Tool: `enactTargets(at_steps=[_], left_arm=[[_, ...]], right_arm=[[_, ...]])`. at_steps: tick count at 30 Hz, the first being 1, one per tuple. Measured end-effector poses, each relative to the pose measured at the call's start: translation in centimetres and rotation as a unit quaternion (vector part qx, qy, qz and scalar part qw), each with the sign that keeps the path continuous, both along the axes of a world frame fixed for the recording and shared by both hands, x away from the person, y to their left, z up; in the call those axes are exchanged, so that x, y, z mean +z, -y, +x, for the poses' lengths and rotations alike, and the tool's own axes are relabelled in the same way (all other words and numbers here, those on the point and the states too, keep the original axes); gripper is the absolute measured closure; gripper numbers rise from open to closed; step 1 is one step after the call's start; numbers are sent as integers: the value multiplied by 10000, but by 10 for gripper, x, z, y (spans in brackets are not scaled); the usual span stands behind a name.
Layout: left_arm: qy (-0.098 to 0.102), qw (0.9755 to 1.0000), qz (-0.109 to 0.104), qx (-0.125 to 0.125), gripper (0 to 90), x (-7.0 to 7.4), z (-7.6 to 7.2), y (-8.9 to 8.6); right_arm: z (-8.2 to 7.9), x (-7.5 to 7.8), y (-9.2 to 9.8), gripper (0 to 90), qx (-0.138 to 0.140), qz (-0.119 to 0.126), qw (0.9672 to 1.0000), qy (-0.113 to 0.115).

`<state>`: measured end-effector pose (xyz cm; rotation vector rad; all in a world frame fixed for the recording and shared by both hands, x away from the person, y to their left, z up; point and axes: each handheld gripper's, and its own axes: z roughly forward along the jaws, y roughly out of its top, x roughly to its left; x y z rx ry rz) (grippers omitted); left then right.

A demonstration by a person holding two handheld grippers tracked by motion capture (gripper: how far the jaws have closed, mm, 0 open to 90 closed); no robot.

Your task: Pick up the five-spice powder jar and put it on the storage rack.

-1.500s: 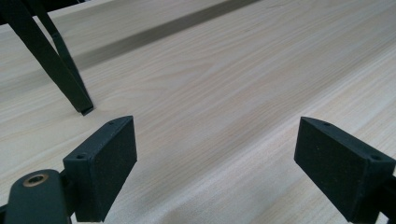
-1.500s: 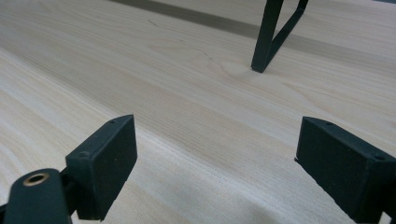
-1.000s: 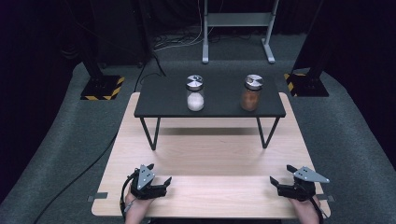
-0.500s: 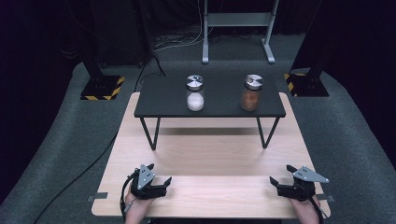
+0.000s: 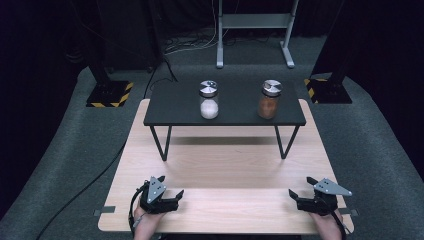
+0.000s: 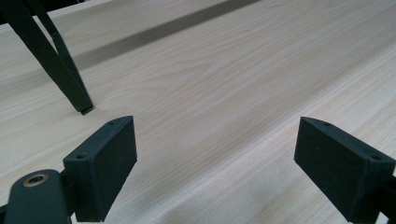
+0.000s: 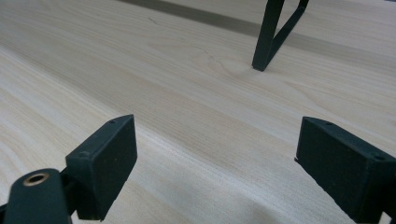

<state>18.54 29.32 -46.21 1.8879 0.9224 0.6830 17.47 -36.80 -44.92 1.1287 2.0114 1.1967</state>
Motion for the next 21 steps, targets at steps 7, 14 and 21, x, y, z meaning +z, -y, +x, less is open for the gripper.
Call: enactTargets(at_steps=[7, 14, 21], left_arm=[[-2, 10000, 9, -6, 128, 0, 0, 0], [-4, 10000, 6, -10, 128, 0, 0, 0], [-9, 10000, 11, -16, 128, 0, 0, 0]], right_arm=[[0, 0, 0, 111, 4, 2, 10000, -3], [0, 0, 0, 111, 6, -15, 10000, -13], [1, 1, -1, 111, 16, -30, 10000, -13]])
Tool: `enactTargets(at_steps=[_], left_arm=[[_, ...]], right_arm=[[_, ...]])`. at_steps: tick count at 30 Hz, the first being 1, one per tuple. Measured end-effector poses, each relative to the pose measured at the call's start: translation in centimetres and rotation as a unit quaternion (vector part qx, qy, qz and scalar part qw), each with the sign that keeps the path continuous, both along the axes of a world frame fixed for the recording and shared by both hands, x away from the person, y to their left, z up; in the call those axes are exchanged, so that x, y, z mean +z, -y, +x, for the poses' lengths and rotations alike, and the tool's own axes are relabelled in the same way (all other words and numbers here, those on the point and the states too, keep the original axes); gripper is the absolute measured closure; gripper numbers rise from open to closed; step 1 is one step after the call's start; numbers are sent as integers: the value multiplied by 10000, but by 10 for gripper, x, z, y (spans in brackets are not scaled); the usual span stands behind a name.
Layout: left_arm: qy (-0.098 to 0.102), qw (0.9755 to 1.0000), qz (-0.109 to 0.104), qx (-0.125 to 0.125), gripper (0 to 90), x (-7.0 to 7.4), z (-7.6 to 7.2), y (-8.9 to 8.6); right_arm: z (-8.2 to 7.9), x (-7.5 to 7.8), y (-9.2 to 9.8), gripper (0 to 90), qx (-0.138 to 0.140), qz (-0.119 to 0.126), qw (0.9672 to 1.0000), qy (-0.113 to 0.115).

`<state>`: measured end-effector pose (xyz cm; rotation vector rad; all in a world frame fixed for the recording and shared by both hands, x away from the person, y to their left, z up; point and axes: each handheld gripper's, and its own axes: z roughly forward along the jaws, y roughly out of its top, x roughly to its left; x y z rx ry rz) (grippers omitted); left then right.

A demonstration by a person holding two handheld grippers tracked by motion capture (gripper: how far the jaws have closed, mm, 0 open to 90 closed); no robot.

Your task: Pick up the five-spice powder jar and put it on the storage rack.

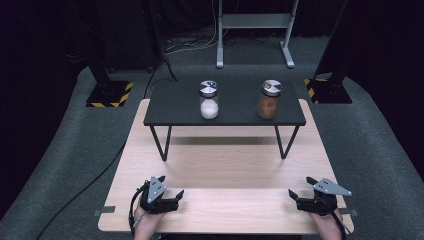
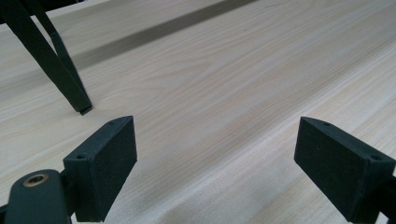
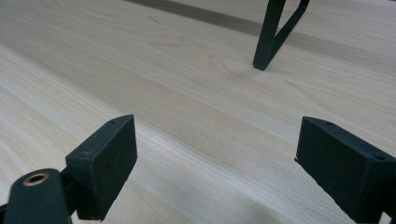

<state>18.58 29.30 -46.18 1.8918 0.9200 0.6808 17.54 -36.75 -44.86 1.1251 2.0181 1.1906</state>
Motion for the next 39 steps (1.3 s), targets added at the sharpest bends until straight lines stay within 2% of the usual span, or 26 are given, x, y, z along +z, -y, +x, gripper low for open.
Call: enactTargets(at_steps=[39], left_arm=[[-30, 10000, 44, -20, 129, 1, 1, 0]], right_arm=[[2, 2, -1, 111, 41, -59, 9999, -74]])
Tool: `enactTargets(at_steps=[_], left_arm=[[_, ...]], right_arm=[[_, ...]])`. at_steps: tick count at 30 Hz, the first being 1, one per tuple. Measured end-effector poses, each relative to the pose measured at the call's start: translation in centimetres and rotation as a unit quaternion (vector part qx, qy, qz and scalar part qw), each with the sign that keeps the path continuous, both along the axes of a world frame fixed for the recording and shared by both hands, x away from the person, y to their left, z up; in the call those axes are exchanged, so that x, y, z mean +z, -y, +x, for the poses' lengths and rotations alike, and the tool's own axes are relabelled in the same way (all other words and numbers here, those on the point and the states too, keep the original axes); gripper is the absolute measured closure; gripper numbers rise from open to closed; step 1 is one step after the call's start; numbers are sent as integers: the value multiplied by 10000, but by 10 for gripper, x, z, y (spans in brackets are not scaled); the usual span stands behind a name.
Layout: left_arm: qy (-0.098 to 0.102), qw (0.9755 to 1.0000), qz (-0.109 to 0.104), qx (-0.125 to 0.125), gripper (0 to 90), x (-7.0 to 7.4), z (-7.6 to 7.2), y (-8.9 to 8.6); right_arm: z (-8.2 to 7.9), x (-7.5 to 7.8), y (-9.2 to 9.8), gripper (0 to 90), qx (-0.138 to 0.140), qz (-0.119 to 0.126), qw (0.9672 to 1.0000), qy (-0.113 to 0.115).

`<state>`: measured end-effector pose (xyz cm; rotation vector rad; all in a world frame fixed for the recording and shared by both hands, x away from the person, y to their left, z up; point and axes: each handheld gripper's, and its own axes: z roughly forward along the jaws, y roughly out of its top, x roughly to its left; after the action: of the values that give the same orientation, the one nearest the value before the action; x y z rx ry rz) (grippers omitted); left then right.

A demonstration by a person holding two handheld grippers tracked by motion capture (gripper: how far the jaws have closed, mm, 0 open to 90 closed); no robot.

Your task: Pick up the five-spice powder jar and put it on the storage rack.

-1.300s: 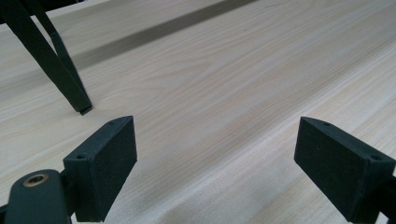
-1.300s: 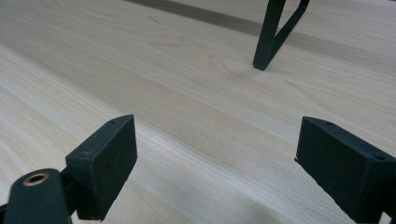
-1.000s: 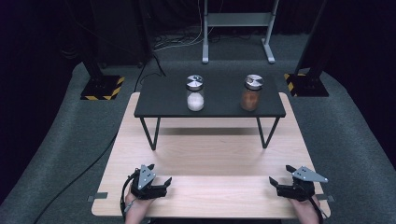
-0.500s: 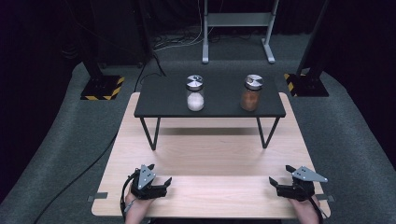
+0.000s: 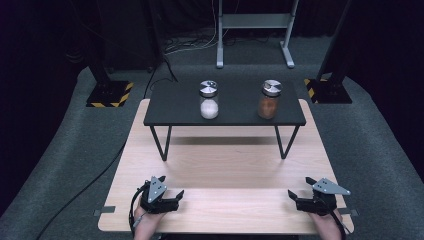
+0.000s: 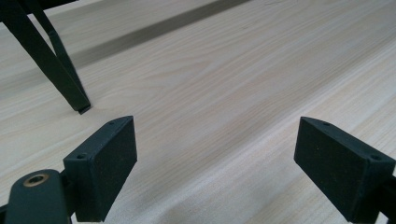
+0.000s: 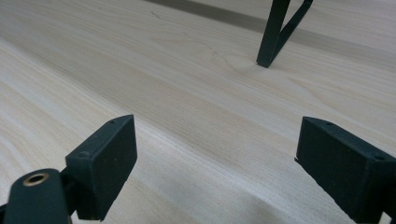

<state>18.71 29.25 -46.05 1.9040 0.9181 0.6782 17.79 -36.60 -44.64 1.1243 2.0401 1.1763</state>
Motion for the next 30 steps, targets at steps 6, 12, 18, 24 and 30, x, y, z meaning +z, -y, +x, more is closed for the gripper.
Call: enactTargets(at_steps=[6, 12, 18, 24, 30], left_arm=[[1, 10000, 3, -2, 129, 0, 0, 0], [-5, 10000, 2, 0, 128, 0, 0, 0], [-49, 10000, -43, 20, 128, 0, 1, -1], [-69, 10000, -40, 17, 128, 1, 2, -1], [-84, 10000, -24, 2, 128, 1, 3, -1]], right_arm=[[0, 0, 0, 111, -5, 15, 10000, 2], [0, 0, 0, 111, -5, 8, 10000, -6], [0, 0, 1, 111, -20, 36, 10000, -15], [0, 0, 1, 111, -42, 63, 10000, -26], [1, 0, 2, 111, -40, 86, 9999, -51]])
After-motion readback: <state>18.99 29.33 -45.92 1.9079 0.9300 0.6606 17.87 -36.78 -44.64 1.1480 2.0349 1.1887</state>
